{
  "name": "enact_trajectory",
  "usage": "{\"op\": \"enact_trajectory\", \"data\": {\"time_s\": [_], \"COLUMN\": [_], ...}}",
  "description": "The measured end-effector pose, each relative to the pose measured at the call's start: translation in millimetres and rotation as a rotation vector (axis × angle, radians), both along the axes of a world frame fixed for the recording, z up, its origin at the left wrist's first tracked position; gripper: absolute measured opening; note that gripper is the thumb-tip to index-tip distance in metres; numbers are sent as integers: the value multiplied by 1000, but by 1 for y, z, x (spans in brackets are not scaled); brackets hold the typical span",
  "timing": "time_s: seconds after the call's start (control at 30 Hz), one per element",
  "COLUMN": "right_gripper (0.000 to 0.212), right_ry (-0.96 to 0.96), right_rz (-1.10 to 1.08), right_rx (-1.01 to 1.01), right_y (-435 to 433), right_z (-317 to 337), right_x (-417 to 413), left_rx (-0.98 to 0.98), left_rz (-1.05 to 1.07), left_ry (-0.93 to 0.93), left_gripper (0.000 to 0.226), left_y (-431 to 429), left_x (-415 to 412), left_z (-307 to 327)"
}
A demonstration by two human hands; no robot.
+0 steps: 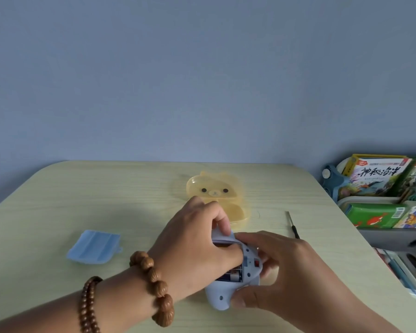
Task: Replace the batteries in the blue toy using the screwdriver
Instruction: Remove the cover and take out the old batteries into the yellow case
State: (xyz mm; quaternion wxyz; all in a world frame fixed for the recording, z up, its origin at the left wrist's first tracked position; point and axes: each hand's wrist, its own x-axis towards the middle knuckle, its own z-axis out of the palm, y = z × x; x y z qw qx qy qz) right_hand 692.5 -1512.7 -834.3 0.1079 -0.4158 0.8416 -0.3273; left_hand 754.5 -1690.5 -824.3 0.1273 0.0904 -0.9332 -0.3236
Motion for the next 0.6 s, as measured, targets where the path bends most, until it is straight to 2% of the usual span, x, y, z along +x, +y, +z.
{"op": "enact_trajectory", "data": {"time_s": [0.27, 0.6], "right_gripper": [77, 64], "right_ry": [14, -17], "right_rz": [-11, -51], "right_rx": [-17, 13], "right_y": [-1, -1], "right_z": [0, 3], "right_x": [1, 2], "left_rx": [36, 143], "left_rz": [35, -30], "left_ry": [-24, -24], "left_gripper": [25, 19], "left_y": [11, 12], "left_x": [-6, -11], "left_z": [-3, -4]}}
